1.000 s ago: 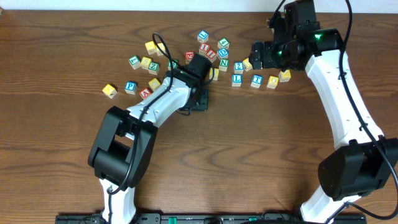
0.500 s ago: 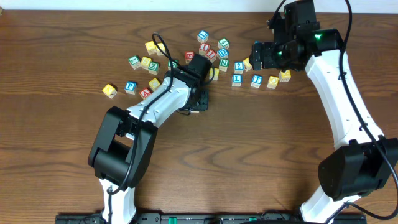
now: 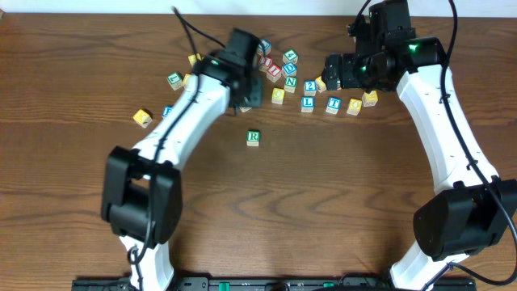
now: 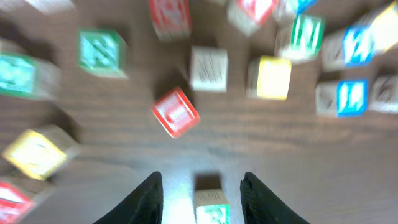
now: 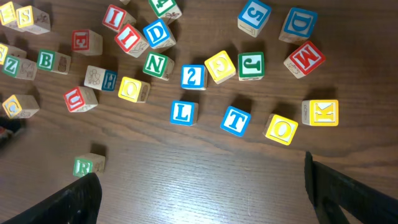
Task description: Spell out ROBOT
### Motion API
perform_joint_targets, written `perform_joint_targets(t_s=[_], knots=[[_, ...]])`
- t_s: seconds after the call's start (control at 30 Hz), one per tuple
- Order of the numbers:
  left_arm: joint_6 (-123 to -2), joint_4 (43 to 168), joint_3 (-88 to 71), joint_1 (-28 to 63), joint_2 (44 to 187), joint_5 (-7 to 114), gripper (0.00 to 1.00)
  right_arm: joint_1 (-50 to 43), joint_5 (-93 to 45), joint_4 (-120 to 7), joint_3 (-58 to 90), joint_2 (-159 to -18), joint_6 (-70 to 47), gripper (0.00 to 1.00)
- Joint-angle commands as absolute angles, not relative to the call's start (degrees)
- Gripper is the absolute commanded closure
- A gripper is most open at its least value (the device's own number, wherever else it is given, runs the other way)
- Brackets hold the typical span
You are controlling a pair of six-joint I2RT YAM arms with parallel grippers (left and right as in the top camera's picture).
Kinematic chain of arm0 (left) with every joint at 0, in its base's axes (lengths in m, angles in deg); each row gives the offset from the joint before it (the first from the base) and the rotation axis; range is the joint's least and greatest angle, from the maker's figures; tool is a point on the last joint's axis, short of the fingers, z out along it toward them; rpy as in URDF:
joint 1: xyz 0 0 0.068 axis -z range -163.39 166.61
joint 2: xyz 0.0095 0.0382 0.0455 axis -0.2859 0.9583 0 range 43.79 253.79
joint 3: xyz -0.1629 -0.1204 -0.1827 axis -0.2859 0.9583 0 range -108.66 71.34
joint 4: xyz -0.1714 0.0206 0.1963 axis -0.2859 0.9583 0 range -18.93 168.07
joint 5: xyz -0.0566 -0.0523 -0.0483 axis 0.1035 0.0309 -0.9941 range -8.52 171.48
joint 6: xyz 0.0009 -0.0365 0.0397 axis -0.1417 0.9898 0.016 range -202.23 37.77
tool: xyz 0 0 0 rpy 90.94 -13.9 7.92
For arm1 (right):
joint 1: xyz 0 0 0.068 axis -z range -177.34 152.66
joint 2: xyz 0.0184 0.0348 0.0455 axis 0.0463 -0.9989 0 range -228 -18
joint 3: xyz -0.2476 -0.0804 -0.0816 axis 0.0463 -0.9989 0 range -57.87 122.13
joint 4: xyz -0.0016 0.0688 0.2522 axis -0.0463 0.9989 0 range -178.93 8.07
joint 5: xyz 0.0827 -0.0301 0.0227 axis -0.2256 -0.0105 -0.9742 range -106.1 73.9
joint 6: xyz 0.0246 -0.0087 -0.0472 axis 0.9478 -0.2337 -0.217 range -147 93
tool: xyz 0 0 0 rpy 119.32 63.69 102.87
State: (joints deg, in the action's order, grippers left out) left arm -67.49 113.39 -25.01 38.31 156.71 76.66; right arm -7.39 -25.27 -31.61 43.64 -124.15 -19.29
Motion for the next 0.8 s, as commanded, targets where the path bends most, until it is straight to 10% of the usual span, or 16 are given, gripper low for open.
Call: perform_joint_targets(t_s=[0.0, 0.77], knots=[[-68.97, 113.61, -27.66, 35.36, 154.92, 76.55, 0.59, -7.93, -25.05, -31.72, 44.32, -124.2, -18.88, 0.01], [-69.41, 112.17, -27.79, 29.54, 155.01, 81.84, 0.57, -11.23, -23.55, -38.19, 44.34, -125.94, -9.3, 0.1]])
